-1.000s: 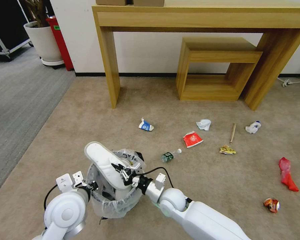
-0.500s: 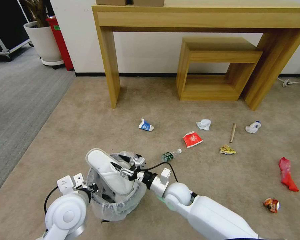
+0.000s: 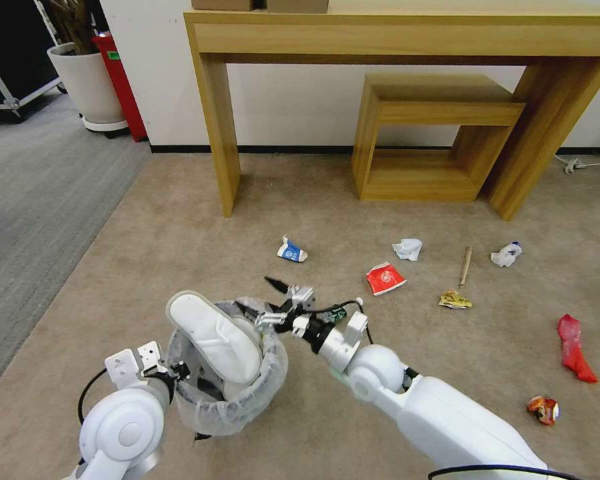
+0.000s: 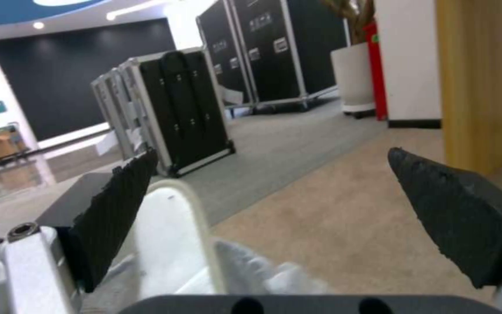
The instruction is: Pick up the trash bin and place the garbage on the floor into it.
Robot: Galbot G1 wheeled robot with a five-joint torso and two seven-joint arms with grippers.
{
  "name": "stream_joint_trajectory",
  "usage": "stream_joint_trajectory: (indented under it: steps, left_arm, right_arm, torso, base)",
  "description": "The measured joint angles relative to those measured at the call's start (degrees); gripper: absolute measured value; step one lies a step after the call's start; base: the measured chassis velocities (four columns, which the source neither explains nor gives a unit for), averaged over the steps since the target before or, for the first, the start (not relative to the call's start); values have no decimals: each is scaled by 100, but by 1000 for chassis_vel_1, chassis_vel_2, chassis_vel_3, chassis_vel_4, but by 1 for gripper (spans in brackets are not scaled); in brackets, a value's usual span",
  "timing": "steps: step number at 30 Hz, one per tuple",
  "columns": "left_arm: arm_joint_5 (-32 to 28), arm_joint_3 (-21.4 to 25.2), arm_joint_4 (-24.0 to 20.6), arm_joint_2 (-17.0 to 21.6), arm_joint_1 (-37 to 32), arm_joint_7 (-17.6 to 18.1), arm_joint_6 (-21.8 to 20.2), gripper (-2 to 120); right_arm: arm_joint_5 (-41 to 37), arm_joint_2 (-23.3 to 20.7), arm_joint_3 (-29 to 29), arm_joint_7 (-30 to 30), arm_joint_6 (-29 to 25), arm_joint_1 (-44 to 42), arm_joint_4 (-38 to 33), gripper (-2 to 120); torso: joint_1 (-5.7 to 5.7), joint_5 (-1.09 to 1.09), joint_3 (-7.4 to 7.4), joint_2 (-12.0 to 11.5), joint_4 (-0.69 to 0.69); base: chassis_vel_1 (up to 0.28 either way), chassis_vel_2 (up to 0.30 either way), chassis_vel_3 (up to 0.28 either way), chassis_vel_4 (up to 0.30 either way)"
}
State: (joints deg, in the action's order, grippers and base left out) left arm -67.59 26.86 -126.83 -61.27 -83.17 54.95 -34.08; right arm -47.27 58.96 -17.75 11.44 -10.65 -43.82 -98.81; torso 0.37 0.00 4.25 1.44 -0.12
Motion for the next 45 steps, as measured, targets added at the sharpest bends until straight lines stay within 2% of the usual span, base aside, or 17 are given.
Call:
stream_joint_trajectory:
  steps: [6,9,10,11,14,15,18,19,22,23,26,30,33,45]
  left_arm:
    - [-27,33,-47,42,-57,-32,-34,0]
    - [-5,32,-51,37,-79,9,-44,0]
    - [10,31,-64,23,-92,35,-53,0]
    - [10,31,-64,23,-92,35,-53,0]
    - [64,77,-145,10,-140,-37,-78,0]
    - [64,77,-145,10,-140,-37,-78,0]
    - [18,177,-297,16,-232,-53,-78,0]
    - [18,177,-297,16,-232,-53,-78,0]
    - [-12,258,-413,16,-279,-102,-76,0]
    - [-12,258,-413,16,-279,-102,-76,0]
    - [-10,304,-450,15,-266,-162,-76,0]
    - [33,305,-458,13,-274,-199,-76,0]
    - [134,298,-489,22,-344,-250,-76,0]
    - [371,227,-581,-90,-519,-313,-68,0]
  right_arm:
    - [-7,-97,209,-69,44,-106,-56,100]
    - [132,-122,492,-776,418,-170,-148,100]
    - [192,-106,627,-1420,618,-169,-177,100]
    - [192,-106,627,-1420,618,-169,-177,100]
    - [602,-71,1173,-2212,768,-214,-140,100]
    - [602,-71,1173,-2212,768,-214,-140,100]
    - [1079,-135,1950,-2576,894,-519,-212,100]
    - [1079,-135,1950,-2576,894,-519,-212,100]
    - [1478,-234,2662,-2774,856,-1022,-389,100]
    - [1478,-234,2662,-2774,856,-1022,-389,100]
    - [1662,-280,3247,-2750,679,-1518,-532,100]
    - [1674,-275,3472,-2730,646,-1741,-599,100]
    - [1778,-170,3997,-2630,472,-2308,-637,100]
    - [1948,27,4283,-2524,196,-2840,-641,100]
  torso:
    - [0,1,0,0,0]
    - [0,1,0,0,-1]
    - [0,1,0,0,0]
    - [0,1,0,0,0]
    - [0,0,0,0,1]
    - [0,0,0,0,1]
    - [0,1,0,0,-1]
    - [0,1,0,0,-1]
    - [0,1,0,0,-1]
    - [0,1,0,0,-1]
    - [0,1,0,0,-2]
    - [0,1,0,0,-1]
    - [0,2,0,0,-1]
    - [-1,0,-1,0,-1]
  base:
    - [0,0,0,0]
    - [0,0,0,0]
    - [0,0,0,0]
    - [0,0,0,0]
    - [0,0,0,0]
    - [0,0,0,0]
    - [0,0,0,0]
    - [0,0,0,0]
    - [0,0,0,0]
    - [0,0,0,0]
    - [0,0,0,0]
    - [0,0,0,0]
    - [0,0,0,0]
    - [0,0,0,0]
